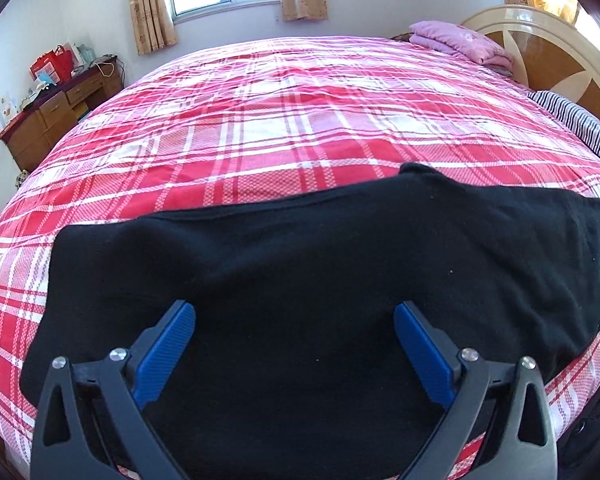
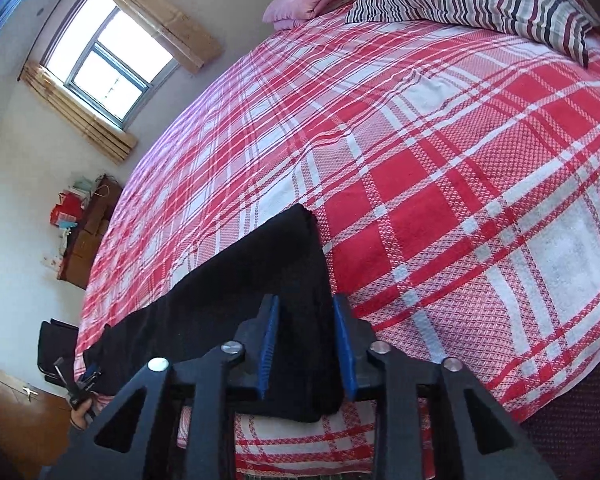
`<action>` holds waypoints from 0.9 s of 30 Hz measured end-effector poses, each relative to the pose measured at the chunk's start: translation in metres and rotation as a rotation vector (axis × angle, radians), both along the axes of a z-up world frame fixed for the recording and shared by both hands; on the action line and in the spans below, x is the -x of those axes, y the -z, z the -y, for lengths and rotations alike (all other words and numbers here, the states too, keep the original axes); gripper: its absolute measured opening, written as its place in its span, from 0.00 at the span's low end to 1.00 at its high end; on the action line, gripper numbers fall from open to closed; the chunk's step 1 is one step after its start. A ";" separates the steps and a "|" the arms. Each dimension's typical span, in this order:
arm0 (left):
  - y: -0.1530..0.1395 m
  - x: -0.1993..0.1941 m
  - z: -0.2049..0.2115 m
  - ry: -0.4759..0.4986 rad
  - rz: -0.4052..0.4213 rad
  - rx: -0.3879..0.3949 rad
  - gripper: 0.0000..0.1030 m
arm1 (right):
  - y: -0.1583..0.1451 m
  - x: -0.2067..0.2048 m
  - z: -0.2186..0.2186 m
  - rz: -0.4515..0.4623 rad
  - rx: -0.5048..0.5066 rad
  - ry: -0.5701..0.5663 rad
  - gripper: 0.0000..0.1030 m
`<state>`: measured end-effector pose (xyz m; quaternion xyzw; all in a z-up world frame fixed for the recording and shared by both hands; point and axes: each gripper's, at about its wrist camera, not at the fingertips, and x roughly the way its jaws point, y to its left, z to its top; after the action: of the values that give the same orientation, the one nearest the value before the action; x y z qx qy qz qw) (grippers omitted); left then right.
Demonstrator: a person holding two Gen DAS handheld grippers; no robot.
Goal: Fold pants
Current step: 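Grasp the hem end of the black pants with the right tool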
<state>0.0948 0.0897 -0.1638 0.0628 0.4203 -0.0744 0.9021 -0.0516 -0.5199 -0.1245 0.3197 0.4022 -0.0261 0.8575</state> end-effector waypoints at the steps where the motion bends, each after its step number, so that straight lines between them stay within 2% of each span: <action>1: 0.000 0.000 0.000 0.000 0.000 0.000 0.99 | 0.001 0.000 0.000 0.010 -0.019 -0.009 0.14; 5: 0.000 -0.001 -0.001 0.007 -0.001 -0.001 0.99 | -0.001 -0.002 -0.004 0.036 -0.039 -0.008 0.12; 10: -0.001 -0.001 -0.007 0.002 0.002 -0.009 0.99 | -0.019 -0.001 -0.017 0.080 -0.023 -0.006 0.11; 18: -0.005 -0.003 -0.025 -0.015 -0.004 0.001 0.97 | -0.054 -0.016 -0.079 0.163 0.008 -0.110 0.11; 27: -0.001 0.003 -0.041 -0.021 0.006 -0.025 0.97 | -0.063 -0.040 -0.144 0.178 0.047 -0.234 0.11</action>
<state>0.0922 0.1303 -0.1628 0.0697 0.4194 -0.0597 0.9032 -0.0116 -0.3755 -0.0613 0.2516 0.3585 0.0930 0.8942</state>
